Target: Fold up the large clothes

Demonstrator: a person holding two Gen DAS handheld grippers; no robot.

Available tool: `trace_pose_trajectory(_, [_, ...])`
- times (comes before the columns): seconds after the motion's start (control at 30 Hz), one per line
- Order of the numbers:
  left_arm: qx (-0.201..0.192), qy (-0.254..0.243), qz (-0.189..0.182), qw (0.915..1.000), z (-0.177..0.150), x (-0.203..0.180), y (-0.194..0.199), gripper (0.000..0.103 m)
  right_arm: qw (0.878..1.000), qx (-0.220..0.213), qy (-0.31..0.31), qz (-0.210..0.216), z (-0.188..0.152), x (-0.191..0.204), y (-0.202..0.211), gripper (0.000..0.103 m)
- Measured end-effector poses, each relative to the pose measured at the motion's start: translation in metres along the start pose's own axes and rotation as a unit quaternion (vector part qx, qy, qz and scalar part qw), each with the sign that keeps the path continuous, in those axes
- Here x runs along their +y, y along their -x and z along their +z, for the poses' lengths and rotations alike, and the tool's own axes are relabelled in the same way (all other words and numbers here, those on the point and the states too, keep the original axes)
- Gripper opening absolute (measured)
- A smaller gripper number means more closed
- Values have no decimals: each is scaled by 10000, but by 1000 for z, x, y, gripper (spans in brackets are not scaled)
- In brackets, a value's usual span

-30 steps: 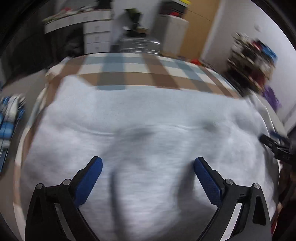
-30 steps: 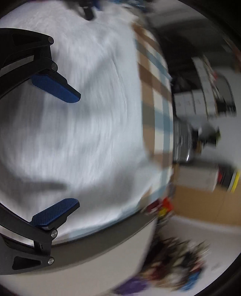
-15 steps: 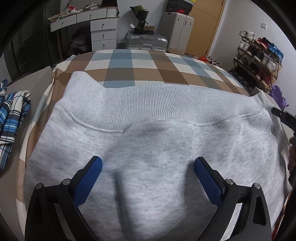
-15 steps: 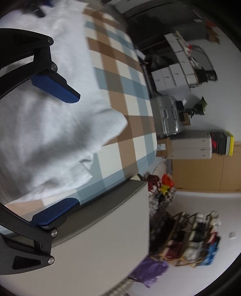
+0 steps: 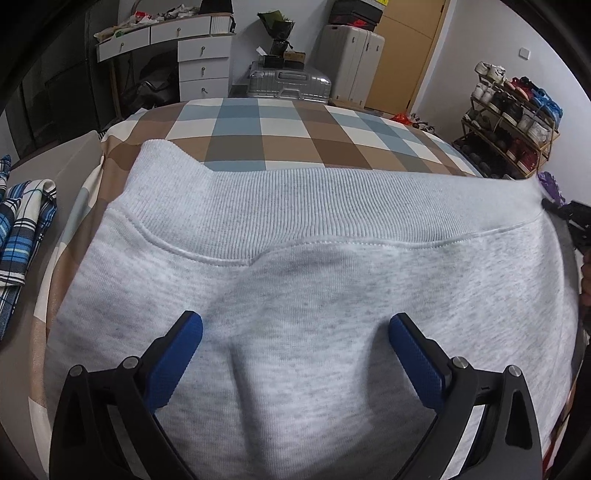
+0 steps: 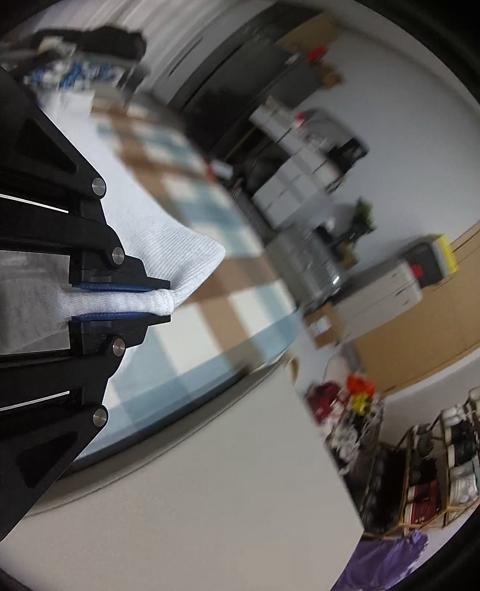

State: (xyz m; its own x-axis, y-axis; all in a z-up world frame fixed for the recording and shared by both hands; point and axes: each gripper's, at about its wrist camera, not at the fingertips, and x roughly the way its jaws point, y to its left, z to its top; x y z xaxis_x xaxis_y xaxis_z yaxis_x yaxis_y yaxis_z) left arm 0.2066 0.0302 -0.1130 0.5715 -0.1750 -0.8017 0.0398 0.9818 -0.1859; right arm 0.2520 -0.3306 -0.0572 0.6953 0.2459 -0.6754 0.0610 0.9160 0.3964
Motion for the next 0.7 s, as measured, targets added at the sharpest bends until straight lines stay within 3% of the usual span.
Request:
trace_pose_trajectory(0.17, [0,-5,0,10000,0,-1,0,98,9979,450,83,-466,-9,4,-33,12])
trace_pose_trajectory(0.27, [0,-16,26,10000,0,-1,1,98,9976,356,260,-528,-9,15,-16,34])
trace_pose_trajectory(0.33, [-40,15,114,9999,1,-4,8,98,9965,106,543,-626,-13,32,5,68])
trace_pose_trajectory(0.4, [-254,39,-262,9993,8,-14,24,98,9928,-177,1040,-561,-23,58,31,71])
trace_pose_trajectory(0.5, [-391,-252,-614,9970,25,-38,27,98,9860,-122,1648,-234,-39,96,37,83])
trace_pose_trajectory(0.6, [-350,-931,-181,9949,46,-65,-3,98,9755,291,2179,66,-59,138,12,84])
trace_pose_trajectory(0.63, [-229,-989,46,9948,50,-65,-15,99,9723,357,2311,42,-64,146,5,84])
trace_pose_trajectory(0.7, [139,-670,-47,9976,56,-51,-34,99,9608,523,2720,-141,-78,159,-18,84])
